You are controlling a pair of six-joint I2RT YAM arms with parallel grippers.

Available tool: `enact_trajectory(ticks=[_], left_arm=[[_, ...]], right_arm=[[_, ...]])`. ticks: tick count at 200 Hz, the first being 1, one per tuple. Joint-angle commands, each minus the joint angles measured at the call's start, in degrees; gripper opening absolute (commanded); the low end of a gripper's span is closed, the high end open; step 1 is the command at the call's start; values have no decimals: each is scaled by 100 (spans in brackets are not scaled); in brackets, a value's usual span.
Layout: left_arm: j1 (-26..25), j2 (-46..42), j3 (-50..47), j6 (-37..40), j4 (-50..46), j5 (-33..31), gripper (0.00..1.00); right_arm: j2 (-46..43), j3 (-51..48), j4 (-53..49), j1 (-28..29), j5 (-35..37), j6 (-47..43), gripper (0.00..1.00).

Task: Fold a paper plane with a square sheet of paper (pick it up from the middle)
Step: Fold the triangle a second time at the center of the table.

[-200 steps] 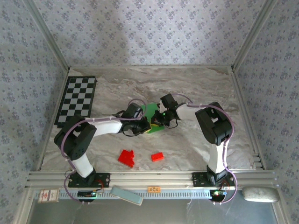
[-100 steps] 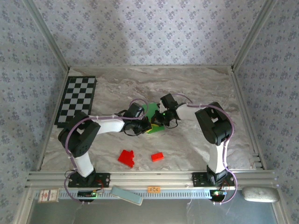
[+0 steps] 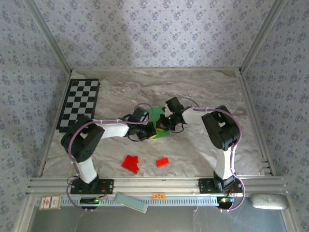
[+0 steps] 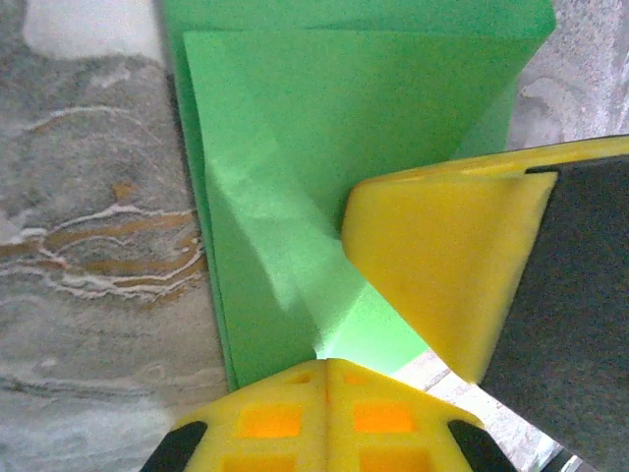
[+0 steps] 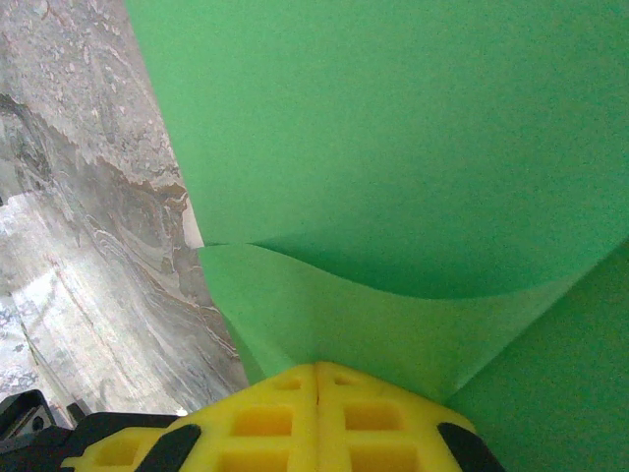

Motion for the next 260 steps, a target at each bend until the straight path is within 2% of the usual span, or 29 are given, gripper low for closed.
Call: enact_trajectory(ticks=[1,89,135,174,192,260], left_arm=[[-9,97,-101,130,-268,83,4],[-113,-4,-282,407,-906,0,3],[-108,-518,-320,738,-1411,-146,2],[-106,-903,-138,643,-807,-254,3],[-103,-828,-115,491,-464,-352,3],[-100,-237,86,205,-163,-563,2]], right_arm=[[497,-208,-611,-33,804,-42,3],[526,-145,-698,-42,821,-43,3],[509,-155,-684,-33,808,-8,3],[482,-153,-635,-25,778,35,3],[473,-157,-607,-24,753,61,3],[467,-135,-534,-26,646,92,3]])
